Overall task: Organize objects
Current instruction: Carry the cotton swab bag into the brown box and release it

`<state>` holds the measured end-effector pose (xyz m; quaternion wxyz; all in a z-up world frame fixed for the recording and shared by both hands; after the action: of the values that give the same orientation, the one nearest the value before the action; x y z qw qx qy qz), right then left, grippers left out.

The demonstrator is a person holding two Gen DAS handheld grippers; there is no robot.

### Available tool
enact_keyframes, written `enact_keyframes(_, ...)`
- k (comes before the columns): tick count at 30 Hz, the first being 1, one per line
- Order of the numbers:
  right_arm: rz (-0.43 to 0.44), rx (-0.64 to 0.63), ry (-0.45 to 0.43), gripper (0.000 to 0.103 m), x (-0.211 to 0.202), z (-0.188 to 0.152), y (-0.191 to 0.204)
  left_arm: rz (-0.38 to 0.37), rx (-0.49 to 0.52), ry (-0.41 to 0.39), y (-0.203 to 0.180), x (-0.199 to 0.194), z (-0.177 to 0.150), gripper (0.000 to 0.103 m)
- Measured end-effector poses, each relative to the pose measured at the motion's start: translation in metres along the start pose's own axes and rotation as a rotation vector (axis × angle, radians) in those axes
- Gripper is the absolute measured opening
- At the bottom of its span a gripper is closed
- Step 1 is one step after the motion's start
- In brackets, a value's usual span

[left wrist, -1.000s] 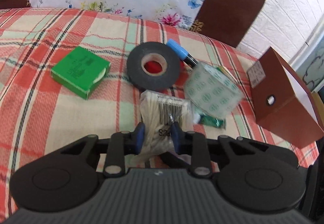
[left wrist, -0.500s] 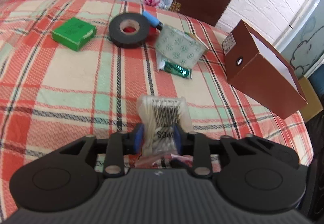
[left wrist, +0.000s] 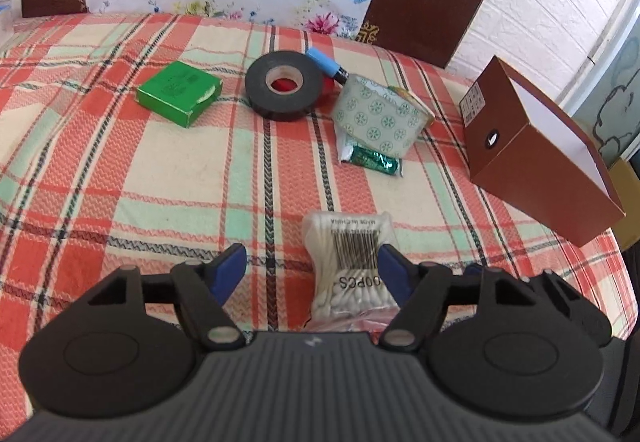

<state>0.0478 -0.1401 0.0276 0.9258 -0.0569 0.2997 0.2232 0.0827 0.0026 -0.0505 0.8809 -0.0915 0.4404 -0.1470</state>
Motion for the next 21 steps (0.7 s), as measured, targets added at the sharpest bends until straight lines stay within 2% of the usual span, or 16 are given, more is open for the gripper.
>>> enact_keyframes(2,0.007,-0.020,0.009,0.087,0.004,0.001,0.001,-0.015,0.001,0.016,0.001,0.005,-0.002,0.069)
enact_keyframes(4,0.004,-0.041,0.019,0.087,0.012,0.003,0.004,-0.039,0.003,0.041,0.001,0.011,-0.004,0.058)
enact_keyframes(7,0.013,-0.083,0.042,0.084,0.025,0.005,0.007,-0.072,-0.025,0.073,0.004,0.023,-0.008,0.055)
enact_keyframes(9,0.033,-0.097,0.074,0.076,0.037,0.004,0.012,-0.095,-0.046,0.061,0.006,0.026,-0.009,0.051)
enact_keyframes(11,0.053,-0.101,0.082,0.055,0.042,0.004,0.016,-0.132,-0.041,0.066,0.001,0.027,-0.010,0.033)
enact_keyframes(12,0.052,-0.113,0.081,0.052,0.041,0.005,0.020,-0.147,-0.041,0.063,-0.002,0.024,-0.009,0.029)
enact_keyframes(14,0.010,-0.148,0.065,0.040,0.036,0.006,0.023,-0.135,-0.003,0.049,-0.012,0.018,-0.005,0.027)
enact_keyframes(17,-0.064,-0.171,0.031,0.035,0.022,0.003,0.017,-0.175,0.047,0.037,-0.036,0.012,-0.001,0.024)
enact_keyframes(21,-0.123,-0.097,0.007,0.033,-0.003,-0.003,-0.014,-0.224,0.125,0.041,-0.081,0.011,0.000,0.024)
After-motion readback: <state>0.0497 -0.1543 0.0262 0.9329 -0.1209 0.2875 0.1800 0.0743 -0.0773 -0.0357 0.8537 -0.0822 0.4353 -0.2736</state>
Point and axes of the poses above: each gripper's, at about its wrist camera, not at the fingertips, and x roughly the way its jaws point, y to its left, z to its top, the point moved 6 cm from there along x, roughly the way its jaws point, and after that the axes turned 3 degrees about y, right-handed, at the moved point
